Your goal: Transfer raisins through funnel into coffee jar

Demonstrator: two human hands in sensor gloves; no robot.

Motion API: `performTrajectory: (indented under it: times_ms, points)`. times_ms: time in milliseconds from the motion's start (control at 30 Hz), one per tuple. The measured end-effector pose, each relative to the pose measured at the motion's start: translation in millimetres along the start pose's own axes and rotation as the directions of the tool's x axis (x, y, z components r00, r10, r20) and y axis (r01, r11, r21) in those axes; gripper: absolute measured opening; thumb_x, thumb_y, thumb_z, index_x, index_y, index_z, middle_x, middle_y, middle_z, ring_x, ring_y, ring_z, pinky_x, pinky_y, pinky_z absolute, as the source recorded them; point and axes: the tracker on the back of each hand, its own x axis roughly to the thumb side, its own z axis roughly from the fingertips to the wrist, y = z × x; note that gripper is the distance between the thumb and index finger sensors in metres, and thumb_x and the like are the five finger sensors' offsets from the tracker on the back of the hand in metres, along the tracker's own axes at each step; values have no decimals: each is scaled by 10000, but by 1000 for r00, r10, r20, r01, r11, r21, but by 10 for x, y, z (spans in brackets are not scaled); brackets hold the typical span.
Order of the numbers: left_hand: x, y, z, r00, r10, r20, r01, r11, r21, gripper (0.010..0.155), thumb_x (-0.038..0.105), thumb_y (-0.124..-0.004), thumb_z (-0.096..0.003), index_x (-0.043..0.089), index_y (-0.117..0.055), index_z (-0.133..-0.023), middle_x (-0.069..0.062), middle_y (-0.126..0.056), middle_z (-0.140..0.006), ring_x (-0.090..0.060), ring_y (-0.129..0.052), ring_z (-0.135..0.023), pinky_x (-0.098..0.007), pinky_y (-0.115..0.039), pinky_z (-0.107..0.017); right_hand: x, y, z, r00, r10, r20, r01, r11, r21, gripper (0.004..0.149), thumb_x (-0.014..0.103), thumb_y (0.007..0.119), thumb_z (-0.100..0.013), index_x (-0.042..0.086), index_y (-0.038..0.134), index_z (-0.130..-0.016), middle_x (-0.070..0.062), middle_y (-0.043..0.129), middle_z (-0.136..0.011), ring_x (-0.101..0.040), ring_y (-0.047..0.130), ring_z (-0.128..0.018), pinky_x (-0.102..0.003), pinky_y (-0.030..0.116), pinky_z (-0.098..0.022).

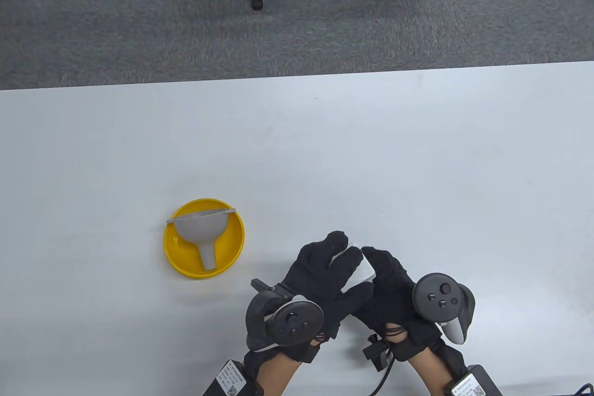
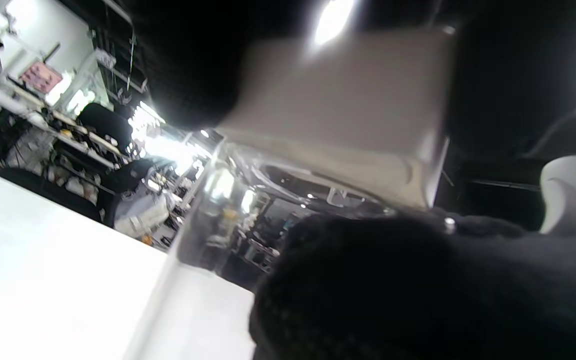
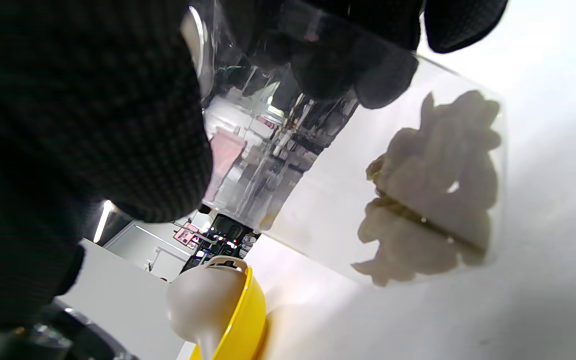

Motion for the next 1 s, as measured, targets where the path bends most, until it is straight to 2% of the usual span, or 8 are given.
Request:
performTrajectory:
  times_ms: [133, 267, 400, 567, 633, 700, 833, 1000]
  points:
    - [-179, 30, -97, 943, 332, 36, -320, 929, -185, 527, 491, -925, -433, 418, -798, -940, 23, -712, -1166, -357, -710, -1040, -463, -695, -790, -61, -62, -60, 983, -186, -6, 185, 973, 136, 924, 502, 1090, -289, 153, 550, -953, -148, 716, -960, -413, 787, -848, -639, 633, -673]
    - [-457, -70, -181, 621, 771, -137, -734, 512, -446, 450, 395, -912, -483, 384, -834, -925, 82, -655, -1199, -311, -515, -1135, -525, -498, -829, -62, -45, -105, 934, -358, 2, 332, 867, 371, 924, 495, 1097, -290, 159, 558, -962, -144, 722, -970, -408, 786, -859, -643, 625, -678]
    - [-568, -140, -191, 559, 811, -175, -765, 422, -488, 429, 413, -879, -491, 408, -831, -918, 137, -645, -1218, -249, -477, -1174, -539, -458, -827, -68, 17, -125, 932, -362, 6, 329, 853, 405, 921, 508, 1092, -290, 173, 559, -963, -126, 728, -976, -389, 797, -870, -637, 629, -681]
    - [-484, -47, -143, 791, 597, -134, -598, 709, -373, 632, 565, -823, -517, 411, -597, -1087, 7, -428, -1284, -404, -416, -1165, -642, -426, -808, -116, -26, -121, 944, -326, -53, 329, 917, 226, 929, 516, 1086, -294, 171, 539, -961, -131, 708, -972, -395, 781, -862, -636, 622, -679]
    - [-333, -9, -88, 944, 316, -95, -330, 899, -289, 770, 667, -811, -462, 389, -520, -1118, -88, -400, -1272, -481, -470, -1127, -671, -467, -788, -115, -62, -100, 961, -267, -67, 273, 956, 108, 930, 508, 1091, -292, 164, 539, -956, -139, 704, -965, -406, 772, -852, -636, 618, -677]
    - [-176, -13, -40, 998, 50, -25, -54, 975, -217, 813, 732, -786, -430, 407, -495, -1116, -69, -476, -1255, -448, -564, -1109, -647, -536, -784, -123, -81, -78, 979, -191, -71, 193, 981, 24, 930, 522, 1087, -292, 166, 535, -951, -136, 703, -957, -401, 776, -842, -628, 625, -675]
    - [16, -95, 11, 989, -147, -17, 144, 984, -103, 824, 736, -787, -423, 380, -493, -1106, -73, -559, -1191, -402, -671, -1045, -596, -620, -764, -115, -68, -57, 982, -173, -82, 172, 985, -16, 943, 523, 1091, -285, 160, 528, -948, -141, 701, -948, -403, 774, -832, -628, 626, -671]
    - [-15, -128, -10, 998, -52, -44, 48, 995, -90, 740, 652, -805, -463, 354, -516, -1077, -90, -608, -1154, -385, -710, -1007, -574, -642, -754, -78, -70, -31, 985, -160, -71, 159, 987, -11, 932, 524, 1091, -291, 151, 541, -944, -148, 711, -939, -404, 783, -824, -630, 633, -667]
